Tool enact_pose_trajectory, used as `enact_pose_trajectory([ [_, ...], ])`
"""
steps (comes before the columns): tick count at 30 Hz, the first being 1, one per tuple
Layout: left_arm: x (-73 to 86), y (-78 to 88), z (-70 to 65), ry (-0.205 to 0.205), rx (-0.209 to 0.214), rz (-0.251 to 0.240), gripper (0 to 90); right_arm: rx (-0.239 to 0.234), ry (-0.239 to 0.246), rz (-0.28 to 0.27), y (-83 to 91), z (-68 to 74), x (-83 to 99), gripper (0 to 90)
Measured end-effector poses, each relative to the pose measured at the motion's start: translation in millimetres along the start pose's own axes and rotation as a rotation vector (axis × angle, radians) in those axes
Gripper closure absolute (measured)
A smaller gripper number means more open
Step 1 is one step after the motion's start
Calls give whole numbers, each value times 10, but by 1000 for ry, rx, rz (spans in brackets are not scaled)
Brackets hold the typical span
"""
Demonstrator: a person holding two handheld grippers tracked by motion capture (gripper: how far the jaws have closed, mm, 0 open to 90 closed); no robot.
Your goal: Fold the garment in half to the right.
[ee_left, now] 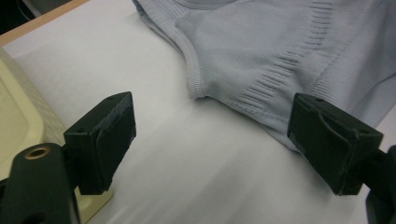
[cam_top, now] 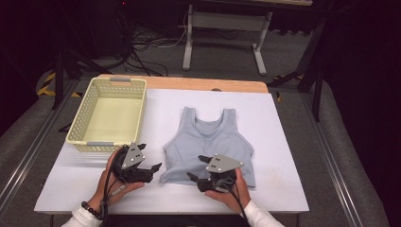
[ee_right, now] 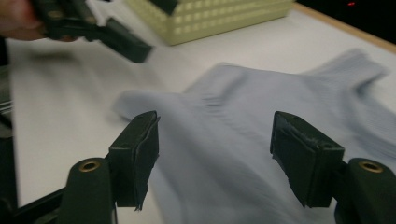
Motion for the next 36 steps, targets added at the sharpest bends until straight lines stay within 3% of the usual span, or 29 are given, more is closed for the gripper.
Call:
enact_pose_trajectory([
  [7,18,-23,18,21,-6,9,165,-100,89,59,-363,346,22,378],
  [10,26,-37,16,14,-10,17,165,-89,106,68,-473,381,3,375],
  [17,32,-49,38,30,-5,21,165,-62,128,26,-545,435,-140,328],
  [19,30,-59,40,41,-4,23,165,-52,130,40,-569,427,-133,338],
  [22,18,-87,31,46,-4,23,166,-70,101,106,-633,416,-48,349],
  [27,-11,-188,-21,57,12,27,178,-96,93,207,-733,403,81,421],
  [29,-17,-245,-51,48,15,37,179,-89,88,206,-734,386,90,455],
  [33,-18,-385,-80,92,23,55,191,-56,103,200,-729,399,102,542],
  [36,-18,-478,-92,92,3,75,200,-8,145,184,-696,412,117,735],
])
Point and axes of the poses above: each handheld gripper's, and its own axes: y roughly backward along the jaws, x roughly out of its underside, z roughly to its left, the point moved 2 cm from there along -y, roughly forward along the jaws, and after that the axes turned 10 degrees about -z, right-handed, at the moved point
